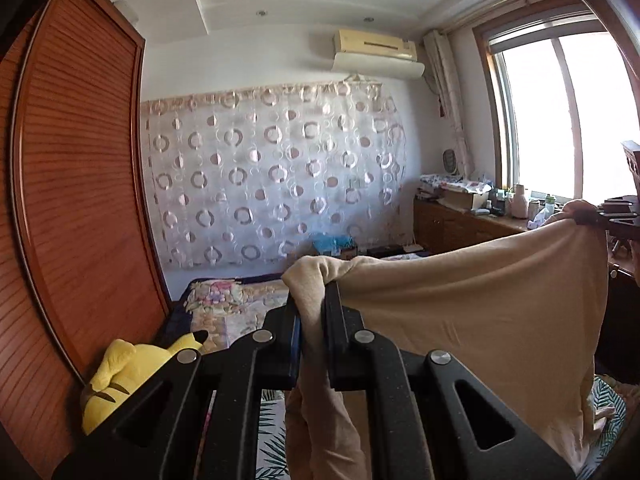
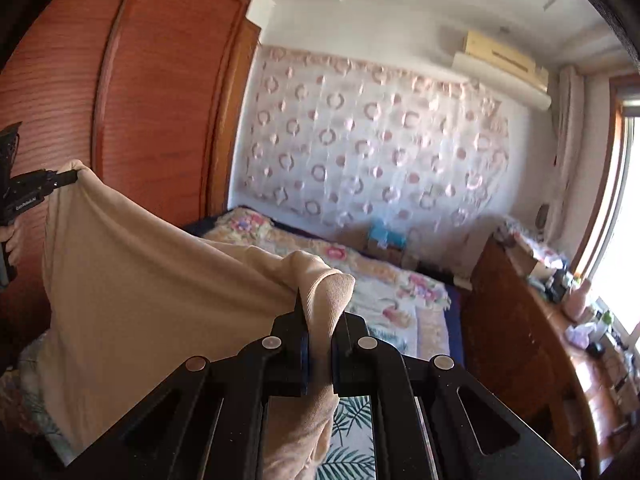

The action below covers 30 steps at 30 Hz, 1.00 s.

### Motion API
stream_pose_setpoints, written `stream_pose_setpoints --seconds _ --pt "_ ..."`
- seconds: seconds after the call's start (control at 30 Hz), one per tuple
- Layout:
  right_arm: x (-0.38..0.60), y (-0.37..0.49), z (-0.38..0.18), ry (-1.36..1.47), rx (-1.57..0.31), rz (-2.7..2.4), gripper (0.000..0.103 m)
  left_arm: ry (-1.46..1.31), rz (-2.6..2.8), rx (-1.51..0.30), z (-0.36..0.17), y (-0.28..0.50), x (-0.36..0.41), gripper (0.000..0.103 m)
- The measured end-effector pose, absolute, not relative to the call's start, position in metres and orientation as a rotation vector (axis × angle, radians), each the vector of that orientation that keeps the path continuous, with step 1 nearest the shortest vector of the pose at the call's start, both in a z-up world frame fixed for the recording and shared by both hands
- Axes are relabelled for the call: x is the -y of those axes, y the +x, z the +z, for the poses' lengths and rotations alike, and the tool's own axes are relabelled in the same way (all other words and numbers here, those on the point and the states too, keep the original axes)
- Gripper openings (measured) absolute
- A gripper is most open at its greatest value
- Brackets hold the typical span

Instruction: Fold small clothes

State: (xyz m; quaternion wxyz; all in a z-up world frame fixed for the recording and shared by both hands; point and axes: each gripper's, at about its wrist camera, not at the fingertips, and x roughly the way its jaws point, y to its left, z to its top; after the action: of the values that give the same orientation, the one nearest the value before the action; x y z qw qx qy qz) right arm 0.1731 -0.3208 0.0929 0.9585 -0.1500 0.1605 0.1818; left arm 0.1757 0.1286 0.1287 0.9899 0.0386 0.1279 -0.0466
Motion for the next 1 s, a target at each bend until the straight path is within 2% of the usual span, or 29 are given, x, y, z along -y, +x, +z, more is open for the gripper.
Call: stream_pose_setpoints --seconds 0.13,0.33,0.8,0.87,0.97,1.0 --pt "0.306 0.223 0.074 -0.320 -0.394 0.349 0.007 0.062 -0.083 -0.318 0.100 0.224 -0.128 0.011" --pt "0.249 0.302 0.102 -0.336 -0.460 0.356 0.007 0.051 -0.073 -0.417 0.064 0.286 -0.124 0.011" --pt "0.212 0.458 0.070 -0.332 -0.691 0.311 0.008 0.066 -0.062 -0.605 -0.014 0.357 -0.109 0.011" --pt "0.206 0.473 0.068 -0.321 -0.713 0.310 0.008 0.055 -0.078 -0.630 -0.019 0.361 -0.108 0.014" --pt "0.202 0.480 0.065 -0.318 -0.725 0.303 0.008 0.029 -0.110 -0.659 -0.024 0.358 -0.111 0.030" --pt "0.205 0.474 0.063 -0.316 -0.726 0.304 0.008 0.030 -0.104 -0.663 -0.026 0.352 -0.112 0.039"
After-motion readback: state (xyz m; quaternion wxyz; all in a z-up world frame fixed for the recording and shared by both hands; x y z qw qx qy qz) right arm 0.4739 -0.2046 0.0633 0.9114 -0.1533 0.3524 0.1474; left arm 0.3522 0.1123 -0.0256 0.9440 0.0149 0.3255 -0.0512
